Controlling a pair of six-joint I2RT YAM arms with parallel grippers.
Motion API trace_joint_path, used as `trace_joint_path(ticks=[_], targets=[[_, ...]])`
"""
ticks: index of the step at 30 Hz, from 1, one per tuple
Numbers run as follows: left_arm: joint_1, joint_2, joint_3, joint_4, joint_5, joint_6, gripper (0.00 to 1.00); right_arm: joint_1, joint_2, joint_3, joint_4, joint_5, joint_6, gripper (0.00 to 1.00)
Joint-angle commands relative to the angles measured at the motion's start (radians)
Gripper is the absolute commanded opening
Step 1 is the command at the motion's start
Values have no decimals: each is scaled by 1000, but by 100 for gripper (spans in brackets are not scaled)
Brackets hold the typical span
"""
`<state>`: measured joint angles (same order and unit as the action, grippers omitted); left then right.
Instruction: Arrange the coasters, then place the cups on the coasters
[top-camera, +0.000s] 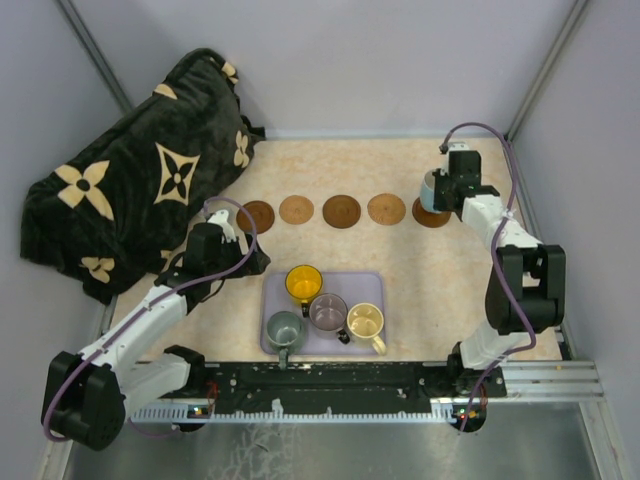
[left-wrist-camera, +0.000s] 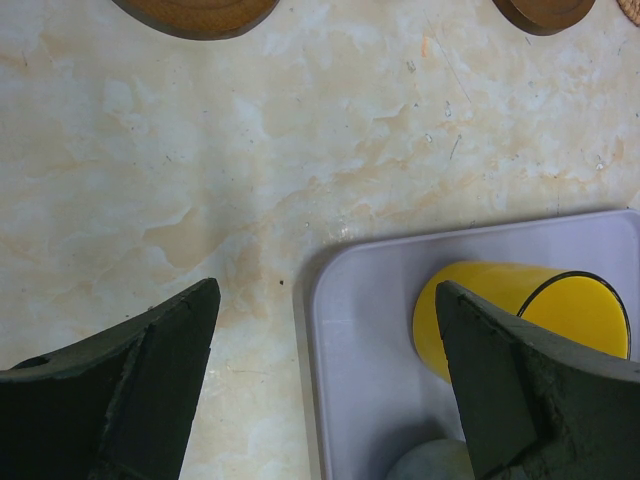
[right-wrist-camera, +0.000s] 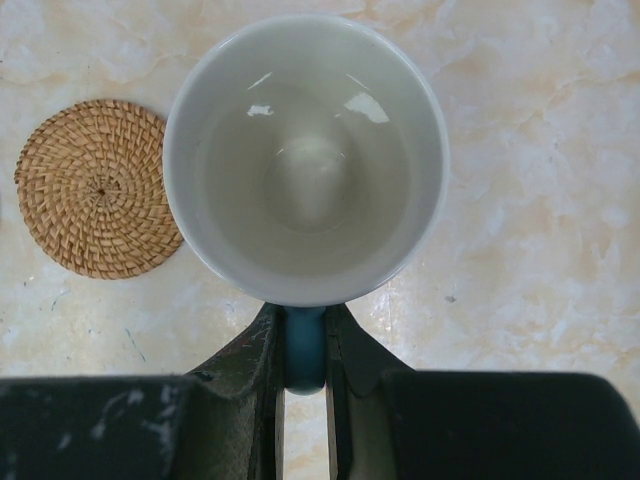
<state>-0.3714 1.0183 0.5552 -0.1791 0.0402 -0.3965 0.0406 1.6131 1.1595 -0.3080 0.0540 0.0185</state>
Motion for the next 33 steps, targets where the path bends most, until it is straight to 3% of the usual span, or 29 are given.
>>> trace_joint_path(ticks=[1, 33], targets=[[-5, -9, 17, 18, -6, -5, 95, -7, -9, 26, 90, 22, -12, 0], [-5, -11, 9, 18, -4, -8, 95, -7, -7, -16, 94, 35, 0, 0]])
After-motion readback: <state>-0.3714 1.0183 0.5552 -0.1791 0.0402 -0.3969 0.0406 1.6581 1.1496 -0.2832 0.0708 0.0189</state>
